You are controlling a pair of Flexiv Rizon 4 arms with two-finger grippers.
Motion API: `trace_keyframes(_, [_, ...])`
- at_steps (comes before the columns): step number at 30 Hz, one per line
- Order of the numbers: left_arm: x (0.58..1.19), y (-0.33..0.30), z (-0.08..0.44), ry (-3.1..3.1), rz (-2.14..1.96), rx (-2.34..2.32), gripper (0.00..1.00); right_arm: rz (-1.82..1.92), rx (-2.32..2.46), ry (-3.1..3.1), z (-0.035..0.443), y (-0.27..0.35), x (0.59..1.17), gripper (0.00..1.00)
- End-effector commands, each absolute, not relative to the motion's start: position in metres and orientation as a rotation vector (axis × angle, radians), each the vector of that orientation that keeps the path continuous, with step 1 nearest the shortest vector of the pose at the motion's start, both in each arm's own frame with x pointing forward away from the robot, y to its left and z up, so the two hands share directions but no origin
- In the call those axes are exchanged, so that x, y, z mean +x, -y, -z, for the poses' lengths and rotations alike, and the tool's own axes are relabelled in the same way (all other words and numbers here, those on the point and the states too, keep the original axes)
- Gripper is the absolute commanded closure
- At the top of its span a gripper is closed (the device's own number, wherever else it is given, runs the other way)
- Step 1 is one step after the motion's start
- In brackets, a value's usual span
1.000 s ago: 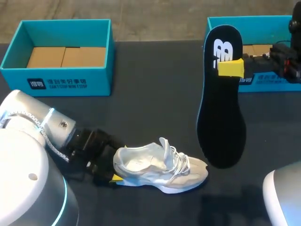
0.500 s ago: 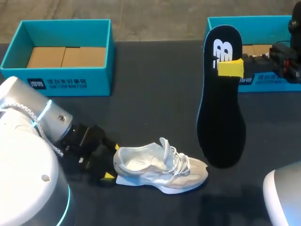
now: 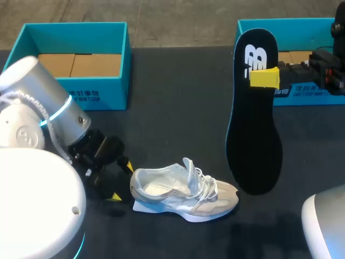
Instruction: Take the shoe out of the shoebox, open the shoe tongue, remove and reinsert the insole, then place the shoe into the shoebox
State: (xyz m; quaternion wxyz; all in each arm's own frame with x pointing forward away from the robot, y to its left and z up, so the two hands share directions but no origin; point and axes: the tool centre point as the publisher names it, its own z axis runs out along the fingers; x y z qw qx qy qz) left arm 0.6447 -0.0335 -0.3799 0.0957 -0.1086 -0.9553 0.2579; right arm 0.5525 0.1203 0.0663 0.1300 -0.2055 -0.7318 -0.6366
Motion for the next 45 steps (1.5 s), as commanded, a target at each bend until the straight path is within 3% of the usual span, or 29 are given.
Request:
trace_keyframes(1, [0.646, 0.034, 0.372, 2.875, -0.594, -0.339, 0.0, 1.838, -0.595, 2.13, -0.069, -0.123, 0.557, 1.0])
trace_keyframes(11, [0.646, 0.034, 0.372, 2.875, -0.594, -0.339, 0.0, 1.838, -0.595, 2.13, -0.069, -0.123, 0.557, 1.0])
trace_keyframes(24, [0.64, 0.043, 0.357, 3.113, -0.211, -0.227, 0.0, 1.838, -0.595, 2.13, -0.069, -0.123, 0.557, 1.0])
trace_keyframes(45, [0.644, 0.052, 0.346, 3.146, -0.154, -0.178, 0.0, 1.838, -0.595, 2.13, -0.069, -0.123, 0.557, 1.0])
